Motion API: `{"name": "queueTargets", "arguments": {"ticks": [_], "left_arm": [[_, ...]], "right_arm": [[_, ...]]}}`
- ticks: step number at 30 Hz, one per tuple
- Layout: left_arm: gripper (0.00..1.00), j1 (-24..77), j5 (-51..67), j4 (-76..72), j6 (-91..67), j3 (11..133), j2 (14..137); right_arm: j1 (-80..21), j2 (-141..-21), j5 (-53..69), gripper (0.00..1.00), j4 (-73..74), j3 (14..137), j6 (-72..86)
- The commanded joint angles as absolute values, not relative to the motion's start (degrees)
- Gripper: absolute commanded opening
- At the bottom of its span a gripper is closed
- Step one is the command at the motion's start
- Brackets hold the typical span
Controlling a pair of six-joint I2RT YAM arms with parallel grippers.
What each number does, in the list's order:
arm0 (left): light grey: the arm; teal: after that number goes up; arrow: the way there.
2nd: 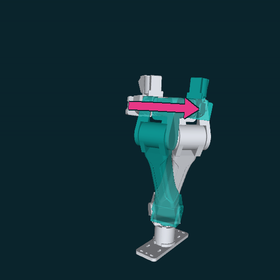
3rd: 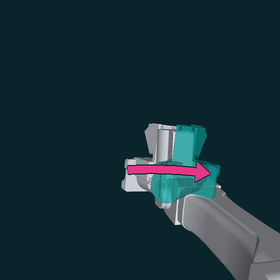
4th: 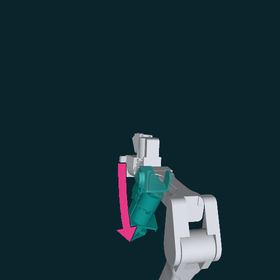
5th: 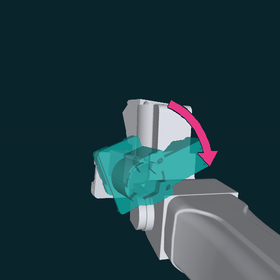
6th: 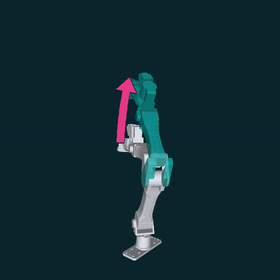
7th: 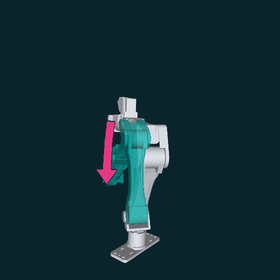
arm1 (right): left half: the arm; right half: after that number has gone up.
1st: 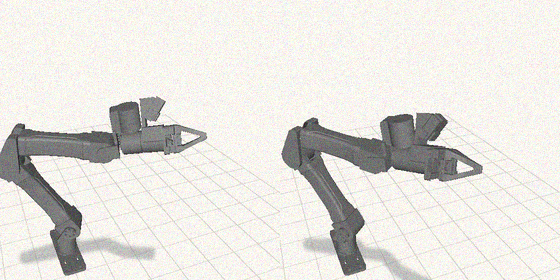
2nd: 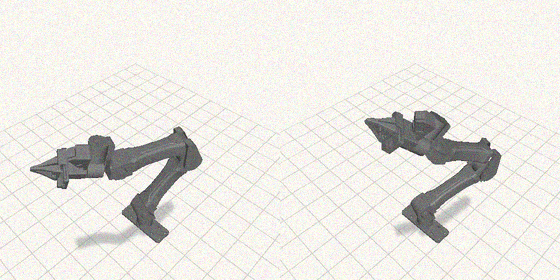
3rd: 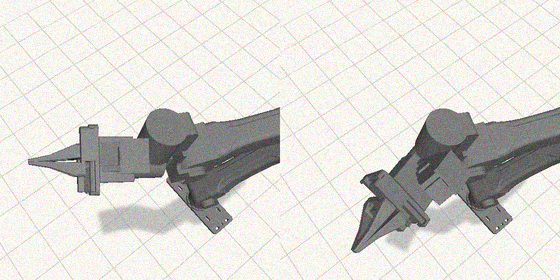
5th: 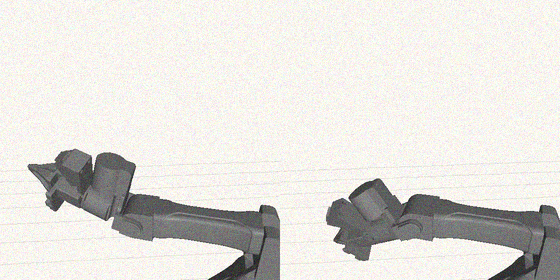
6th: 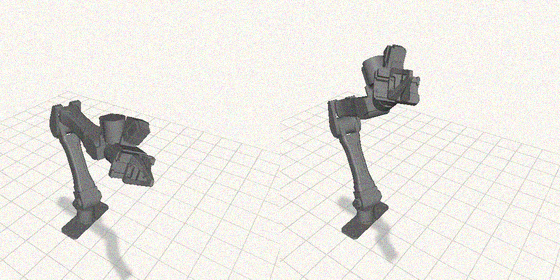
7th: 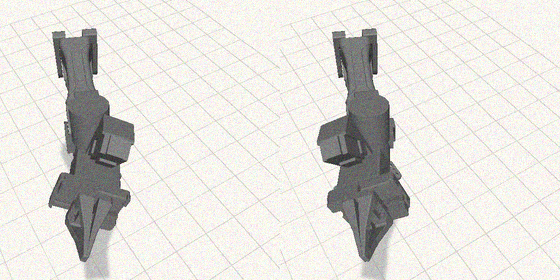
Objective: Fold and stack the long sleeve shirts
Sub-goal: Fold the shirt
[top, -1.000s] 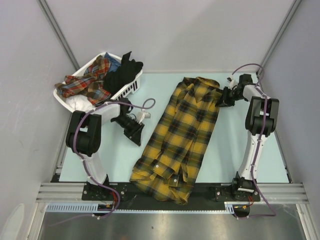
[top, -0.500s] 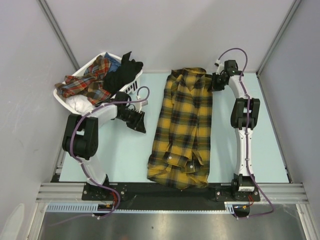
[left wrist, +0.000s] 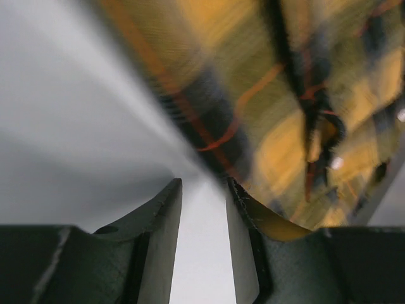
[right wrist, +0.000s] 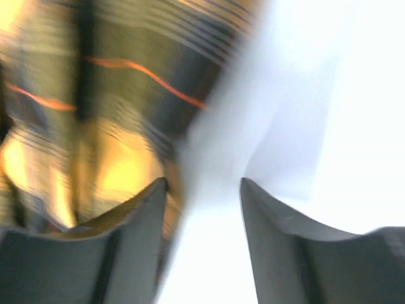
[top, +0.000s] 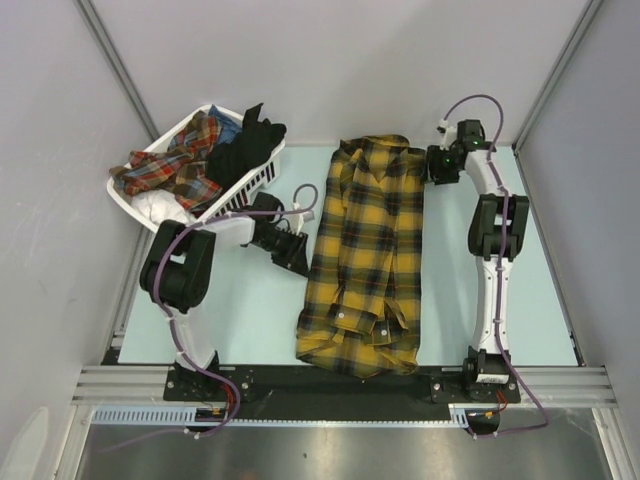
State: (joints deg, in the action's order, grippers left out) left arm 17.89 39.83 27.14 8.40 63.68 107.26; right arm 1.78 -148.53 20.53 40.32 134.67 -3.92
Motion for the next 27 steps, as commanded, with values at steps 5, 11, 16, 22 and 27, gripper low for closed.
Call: {"name": "queueTargets", "arguments": {"ticks": [5,11,16,22,27], "left_arm": [[0.21,24.9,43.0,22.8,2.1,55.6,106.0],[0.32,26.6,42.4,21.4,4.2,54.3,99.4],[0.7,27.1,35.3,25.2,21.1,59.2,82.5],[0.99,27.7,36.9,19.6,36.6,56.5,69.0],[0.99,31.4,43.1,41.3,57.4,58.9,73.4]], "right_arm": [[8.8,-126.6,27.7,0.68,40.7,113.2,-10.5],[10.1,-106.4,31.4,0.73,34.3,96.6,-19.8],[11.8,-88.3,43.0,1.0,21.3,81.1,-26.9],[6.0,-73.6,54.5,1.0,42.1,71.8,-60.2],[1.7,-66.4,49.4,0.96,72.8,58.6,-101.3]]}}
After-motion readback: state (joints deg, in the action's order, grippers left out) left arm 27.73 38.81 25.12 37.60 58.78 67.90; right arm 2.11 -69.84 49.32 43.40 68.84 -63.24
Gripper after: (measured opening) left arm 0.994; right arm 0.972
